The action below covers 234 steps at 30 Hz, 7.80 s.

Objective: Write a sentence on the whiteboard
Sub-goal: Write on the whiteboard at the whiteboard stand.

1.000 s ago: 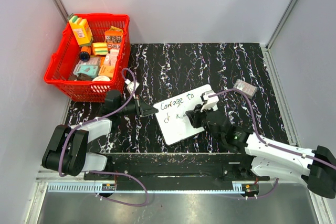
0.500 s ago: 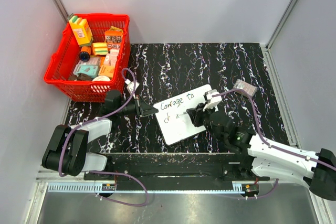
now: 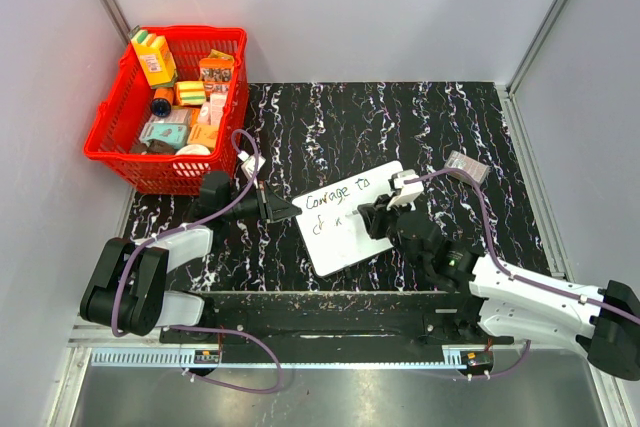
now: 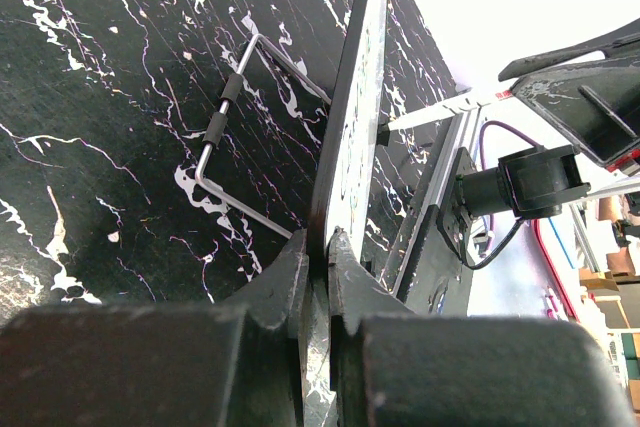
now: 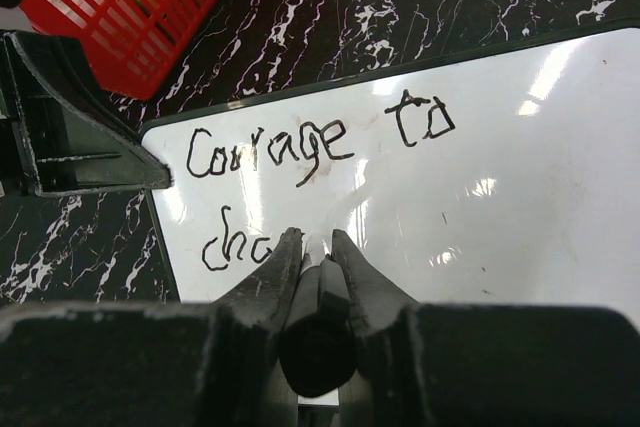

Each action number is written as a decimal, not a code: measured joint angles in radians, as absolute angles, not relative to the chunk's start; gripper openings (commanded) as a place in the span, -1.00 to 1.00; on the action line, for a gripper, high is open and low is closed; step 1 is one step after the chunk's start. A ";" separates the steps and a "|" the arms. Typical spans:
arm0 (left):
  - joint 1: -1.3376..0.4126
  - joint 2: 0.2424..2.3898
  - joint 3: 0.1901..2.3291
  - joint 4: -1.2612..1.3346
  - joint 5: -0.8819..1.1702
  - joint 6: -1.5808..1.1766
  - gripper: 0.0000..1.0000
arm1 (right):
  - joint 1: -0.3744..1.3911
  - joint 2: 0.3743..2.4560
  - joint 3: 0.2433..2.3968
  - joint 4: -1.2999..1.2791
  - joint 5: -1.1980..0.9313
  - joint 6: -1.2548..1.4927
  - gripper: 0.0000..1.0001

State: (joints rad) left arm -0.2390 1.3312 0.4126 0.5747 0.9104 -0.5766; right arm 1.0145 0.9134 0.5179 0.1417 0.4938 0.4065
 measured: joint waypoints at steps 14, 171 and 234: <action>-0.239 1.331 0.413 0.575 0.910 -0.577 -1.00 | 1.014 0.953 0.518 0.168 0.513 0.405 -1.00; -0.237 1.338 0.413 0.579 0.912 -0.577 -1.00 | 0.902 0.892 0.518 0.092 0.345 0.439 -1.00; -0.237 1.340 0.413 0.579 0.912 -0.577 -1.00 | 0.898 0.931 0.518 0.136 0.344 0.440 -1.00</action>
State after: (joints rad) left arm -0.2371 1.3396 0.4126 0.5789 0.9123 -0.5774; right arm 0.8978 0.9306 0.5179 0.1364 0.3443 0.4397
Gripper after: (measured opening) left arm 0.083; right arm 0.194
